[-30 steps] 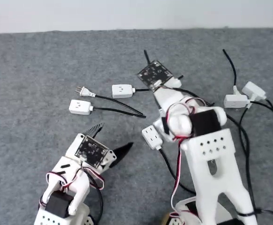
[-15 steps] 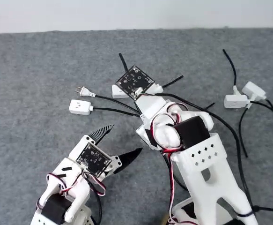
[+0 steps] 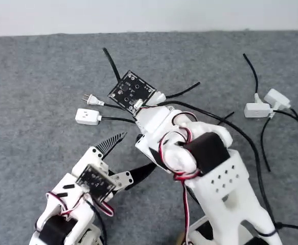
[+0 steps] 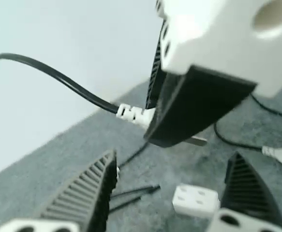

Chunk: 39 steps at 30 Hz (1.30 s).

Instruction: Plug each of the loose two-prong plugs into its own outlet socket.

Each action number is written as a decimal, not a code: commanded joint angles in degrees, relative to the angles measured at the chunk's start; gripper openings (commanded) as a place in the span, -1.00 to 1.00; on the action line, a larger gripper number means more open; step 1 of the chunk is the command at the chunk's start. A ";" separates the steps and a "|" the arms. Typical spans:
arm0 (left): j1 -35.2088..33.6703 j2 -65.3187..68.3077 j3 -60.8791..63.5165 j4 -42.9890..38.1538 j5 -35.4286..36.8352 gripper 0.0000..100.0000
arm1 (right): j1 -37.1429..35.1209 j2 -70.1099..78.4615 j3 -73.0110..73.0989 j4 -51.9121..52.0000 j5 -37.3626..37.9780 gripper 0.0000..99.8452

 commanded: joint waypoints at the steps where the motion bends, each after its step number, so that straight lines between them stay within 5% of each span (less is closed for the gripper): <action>1: -0.18 0.18 -3.38 -3.52 -0.62 -0.30 | -0.92 -1.89 -5.63 2.59 -0.18 -0.98; 15: -4.92 0.18 -0.48 -9.67 -0.35 -0.30 | -8.92 -7.08 -5.54 6.20 -0.26 -0.98; 39: -7.91 -0.18 5.93 -12.31 -0.44 -0.30 | -8.92 -11.82 -3.34 12.88 1.41 -0.98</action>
